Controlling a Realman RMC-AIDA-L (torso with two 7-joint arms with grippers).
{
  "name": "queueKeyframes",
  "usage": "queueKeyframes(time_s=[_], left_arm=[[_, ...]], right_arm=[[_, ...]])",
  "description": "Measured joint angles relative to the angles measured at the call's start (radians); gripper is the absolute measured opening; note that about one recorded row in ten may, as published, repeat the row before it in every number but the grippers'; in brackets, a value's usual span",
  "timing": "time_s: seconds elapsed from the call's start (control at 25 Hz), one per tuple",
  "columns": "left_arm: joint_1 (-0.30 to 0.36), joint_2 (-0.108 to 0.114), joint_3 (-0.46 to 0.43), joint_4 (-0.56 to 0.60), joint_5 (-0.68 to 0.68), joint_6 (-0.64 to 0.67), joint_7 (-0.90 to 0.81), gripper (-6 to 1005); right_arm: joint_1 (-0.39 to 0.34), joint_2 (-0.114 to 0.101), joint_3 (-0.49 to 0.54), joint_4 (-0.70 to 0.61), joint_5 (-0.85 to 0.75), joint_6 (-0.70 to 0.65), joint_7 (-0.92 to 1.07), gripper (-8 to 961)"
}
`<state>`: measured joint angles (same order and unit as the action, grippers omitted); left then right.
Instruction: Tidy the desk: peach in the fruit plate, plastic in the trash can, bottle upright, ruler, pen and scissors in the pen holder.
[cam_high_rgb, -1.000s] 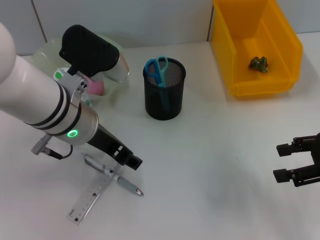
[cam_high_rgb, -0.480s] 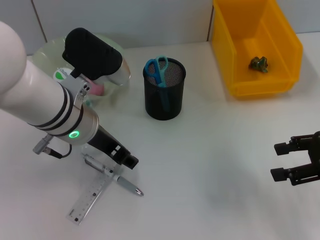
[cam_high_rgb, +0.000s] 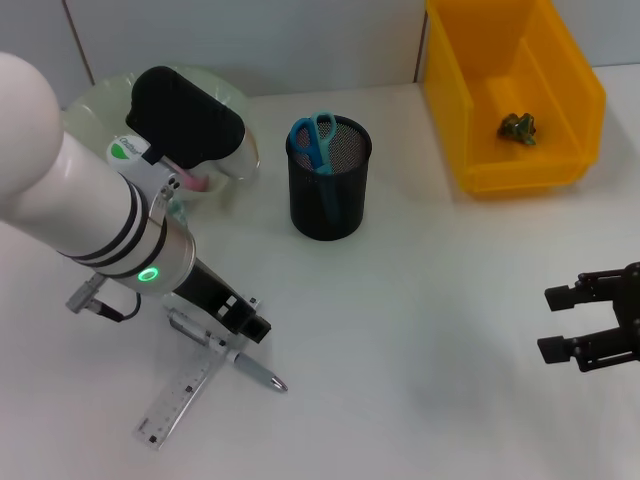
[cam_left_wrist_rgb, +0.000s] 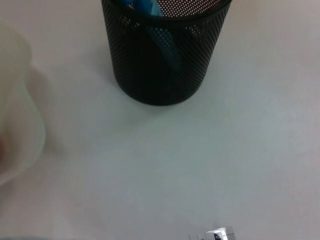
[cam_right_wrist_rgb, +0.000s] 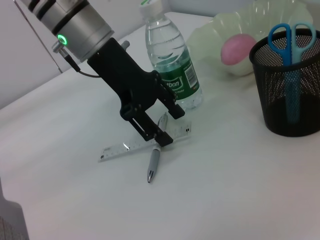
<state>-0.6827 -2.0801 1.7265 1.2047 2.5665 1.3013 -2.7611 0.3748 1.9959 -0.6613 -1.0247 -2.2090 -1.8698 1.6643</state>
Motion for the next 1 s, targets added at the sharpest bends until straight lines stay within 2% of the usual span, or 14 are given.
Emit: queueKeyframes(time_s=[1.0], left_arm=[[-0.001,0.0,0.041,-0.041,0.029,-0.037,-0.004,736]], right_arm=[[-0.007,0.011,0.001,0.0,0.0,-0.011,0.005,807]])
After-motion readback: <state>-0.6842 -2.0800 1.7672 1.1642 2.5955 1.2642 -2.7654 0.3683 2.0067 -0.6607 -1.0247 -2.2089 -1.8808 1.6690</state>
